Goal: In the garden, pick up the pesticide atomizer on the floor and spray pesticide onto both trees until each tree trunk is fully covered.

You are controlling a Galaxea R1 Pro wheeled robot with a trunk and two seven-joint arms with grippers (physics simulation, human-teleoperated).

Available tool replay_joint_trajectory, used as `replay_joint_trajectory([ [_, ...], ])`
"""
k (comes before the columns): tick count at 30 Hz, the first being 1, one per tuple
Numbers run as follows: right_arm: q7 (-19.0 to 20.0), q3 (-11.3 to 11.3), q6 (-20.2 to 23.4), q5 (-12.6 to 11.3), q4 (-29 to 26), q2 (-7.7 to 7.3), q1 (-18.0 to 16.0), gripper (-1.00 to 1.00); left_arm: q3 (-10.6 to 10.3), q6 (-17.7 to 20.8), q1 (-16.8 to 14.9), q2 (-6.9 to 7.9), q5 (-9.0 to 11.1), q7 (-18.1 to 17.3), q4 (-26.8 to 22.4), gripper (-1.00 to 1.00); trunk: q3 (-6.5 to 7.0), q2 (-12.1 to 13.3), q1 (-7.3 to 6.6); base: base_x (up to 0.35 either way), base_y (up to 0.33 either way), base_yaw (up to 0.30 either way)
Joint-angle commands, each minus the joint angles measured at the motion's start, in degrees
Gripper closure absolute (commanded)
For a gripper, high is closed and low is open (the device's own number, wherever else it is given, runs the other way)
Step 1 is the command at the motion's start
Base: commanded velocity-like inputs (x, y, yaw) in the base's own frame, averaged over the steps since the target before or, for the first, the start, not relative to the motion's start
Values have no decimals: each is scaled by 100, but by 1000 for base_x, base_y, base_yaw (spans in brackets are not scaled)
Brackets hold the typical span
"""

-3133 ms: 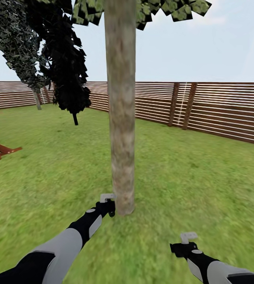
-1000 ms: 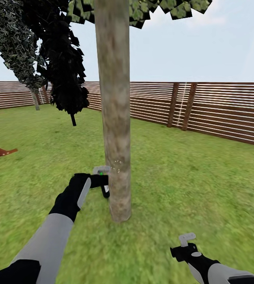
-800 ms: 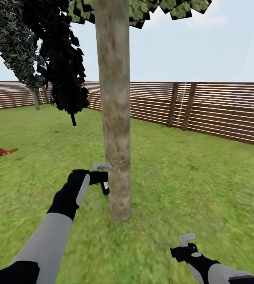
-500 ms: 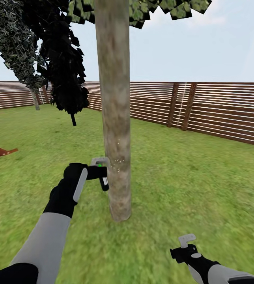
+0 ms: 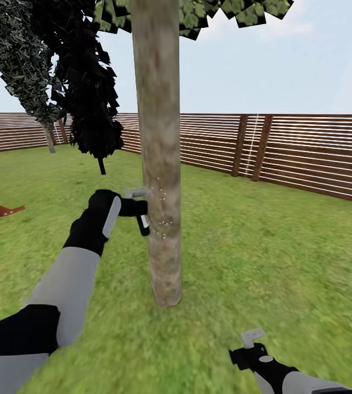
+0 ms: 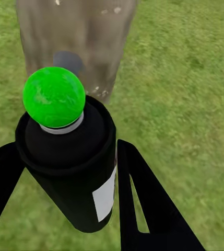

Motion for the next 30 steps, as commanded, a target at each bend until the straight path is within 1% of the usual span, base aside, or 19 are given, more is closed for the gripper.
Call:
replay_joint_trajectory([
  [1, 0, 1, 0, 0, 0, 5, 2, -100, 26, 1, -30, 46, 16, -1, 17, 100, 0, 0, 0, 0, 0, 0],
  [2, 0, 0, 0, 0, 0, 9, 3, -100, 39, 1, -72, 84, 16, -1, 25, 100, 0, 0, 0, 0, 0, 0],
  [5, 0, -1, 0, 0, 0, 33, 4, -100, 50, 1, -215, 134, 16, -1, 35, 100, 0, 0, 0, 0, 0, 0],
  [6, 0, -1, 0, 0, 0, 42, 4, -100, 53, 1, -333, 139, 16, -1, 77, 100, 0, 0, 0, 0, 0, 0],
  [7, 0, -1, 2, 0, 0, 45, 4, -100, 53, 1, -500, 140, 16, -1, 236, 100, 0, 0, 0, 0, 0, 0],
  [10, 0, -1, 11, 0, 0, 48, 17, -100, 53, 1, -788, 141, 16, -1, 496, 100, 0, 0, 0, 0, 0, 0],
  [13, 0, -1, 25, 3, 0, 45, 29, -100, 53, 1, -1291, 141, 18, -1, 974, 100, 0, 0, 0, 0, 0, 0],
  [14, 2, 2, 29, 9, 0, 51, 29, -100, 53, 1, -1405, 141, 20, -1, 1076, 100, 0, 0, 0, 0, 0, 0],
  [15, 5, 5, 36, 52, 0, 76, 30, -100, 53, 1, -1553, 136, 22, -1, 1192, 100, 0, 0, 0, 0, 0, 0],
  [17, 8, 1, 183, 277, 0, 110, 30, -100, 53, 4, -1831, 133, 24, -1, 1305, 100, 0, 0, 0, 0, 0, 0],
  [19, 8, 0, 262, 366, 0, 110, 30, -100, 53, 7, -1972, 132, 25, -1, 1334, 100, 0, 0, 0, 0, 0, 0],
  [20, 7, -1, 289, 397, 0, 106, 30, -100, 53, 8, -2070, 135, 25, -1, 1434, 100, 0, 0, 0, 0, 0, 0],
  [22, 8, -1, 307, 420, 0, 92, 33, -100, 53, 9, -2255, 134, 25, -1, 1632, 100, 0, 0, 0, 0, 0, 0],
  [25, 5, -1, 314, 428, -1, 79, 44, -100, 53, 9, -2546, 132, 25, -1, 1730, 100, 0, 0, 0, 0, 0, 0],
  [26, 3, -1, 316, 430, 0, 76, 57, -100, 53, 9, -2757, 129, 25, -1, 1829, 100, 0, 0, 0, 0, 0, 0],
  [28, 2, -1, 316, 430, 0, 79, 64, -100, 53, 9, -3038, 122, 25, -1, 2132, 100, 0, 0, 0, 0, 0, 0],
  [30, 2, -1, 316, 431, 0, 76, 70, -100, 53, 9, -3247, 118, 25, -1, 2344, 100, 0, 0, 0, 0, 0, 0],
])
